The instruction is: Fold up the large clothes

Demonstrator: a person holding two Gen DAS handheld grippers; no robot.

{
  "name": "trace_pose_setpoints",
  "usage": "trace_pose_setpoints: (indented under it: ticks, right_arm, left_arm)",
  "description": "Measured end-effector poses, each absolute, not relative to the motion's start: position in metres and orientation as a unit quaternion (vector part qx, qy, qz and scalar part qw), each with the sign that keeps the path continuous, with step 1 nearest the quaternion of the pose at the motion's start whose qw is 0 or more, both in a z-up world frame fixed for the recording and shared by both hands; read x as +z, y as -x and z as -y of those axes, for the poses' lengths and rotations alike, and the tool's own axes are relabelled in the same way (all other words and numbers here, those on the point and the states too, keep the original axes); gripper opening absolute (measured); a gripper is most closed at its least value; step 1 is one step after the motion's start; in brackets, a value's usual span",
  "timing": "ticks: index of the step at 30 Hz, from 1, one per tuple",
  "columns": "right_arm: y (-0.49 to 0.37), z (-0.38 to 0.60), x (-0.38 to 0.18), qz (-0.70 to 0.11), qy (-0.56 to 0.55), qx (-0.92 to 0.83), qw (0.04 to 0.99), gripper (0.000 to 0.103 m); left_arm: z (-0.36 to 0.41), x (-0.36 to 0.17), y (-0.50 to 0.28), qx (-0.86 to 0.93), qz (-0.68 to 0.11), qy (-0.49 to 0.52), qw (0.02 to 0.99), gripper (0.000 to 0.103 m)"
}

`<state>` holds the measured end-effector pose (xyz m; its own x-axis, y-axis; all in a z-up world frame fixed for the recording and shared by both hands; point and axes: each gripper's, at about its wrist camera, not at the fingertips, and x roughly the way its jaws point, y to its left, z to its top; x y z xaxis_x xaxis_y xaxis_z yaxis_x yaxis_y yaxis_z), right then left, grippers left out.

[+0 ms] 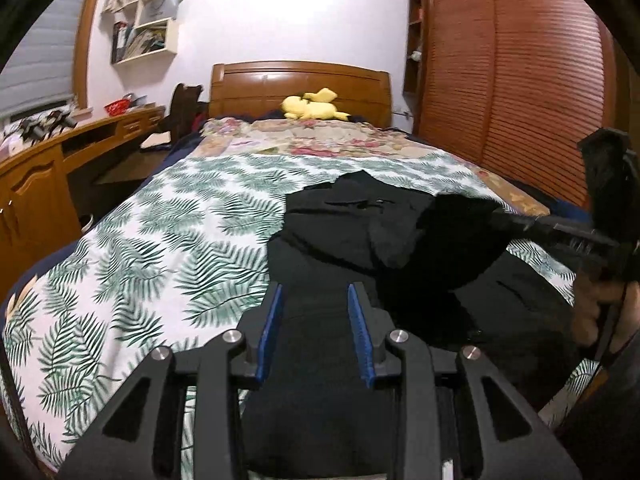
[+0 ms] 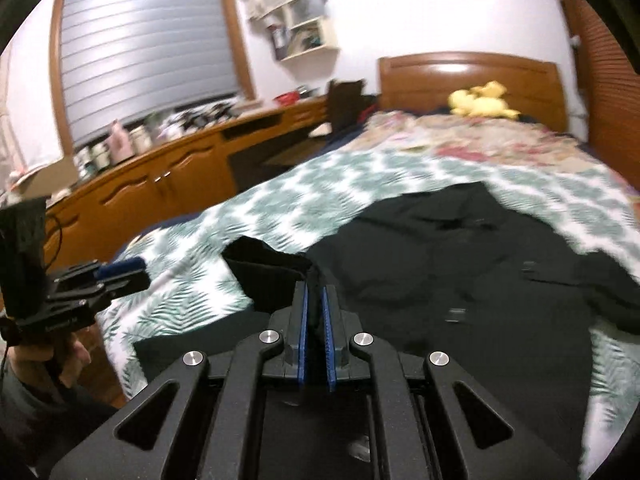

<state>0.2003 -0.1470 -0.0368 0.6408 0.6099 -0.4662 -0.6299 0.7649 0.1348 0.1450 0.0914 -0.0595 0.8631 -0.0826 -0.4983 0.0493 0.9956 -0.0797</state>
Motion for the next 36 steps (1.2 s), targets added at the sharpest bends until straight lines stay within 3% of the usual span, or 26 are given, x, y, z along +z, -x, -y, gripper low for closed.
trace_pose_setpoints:
  ticks: [8, 16, 19, 21, 23, 36]
  right_arm:
    - [-0.181, 0.233, -0.028, -0.229, 0.019, 0.231, 0.945, 0.004]
    - [-0.18, 0.289, -0.056, -0.282, 0.009, 0.18, 0.942, 0.005]
    - [-0.177, 0.297, -0.058, -0.284, 0.018, 0.169, 0.944, 0.013]
    - [-0.175, 0.3, -0.057, -0.278, 0.024, 0.165, 0.946, 0.036]
    - [-0.173, 0.308, -0.057, -0.273, 0.021, 0.165, 0.948, 0.048]
    - [-0.207, 0.325, -0.108, -0.343, 0.008, 0.184, 0.921, 0.048]
  left_arm:
    - [-0.038, -0.058, -0.155, -0.063, -0.259, 0.008, 0.964, 0.032]
    - [0.013, -0.059, -0.168, -0.1, -0.269, -0.006, 0.958, 0.032]
    - [0.033, -0.06, -0.172, -0.109, -0.27, -0.015, 0.957, 0.032]
    - [0.043, -0.06, -0.176, -0.114, -0.271, -0.019, 0.956, 0.032]
    - [0.056, -0.062, -0.178, -0.117, -0.271, -0.026, 0.955, 0.032]
    - [0.101, -0.064, -0.198, -0.139, -0.281, -0.069, 0.947, 0.032]
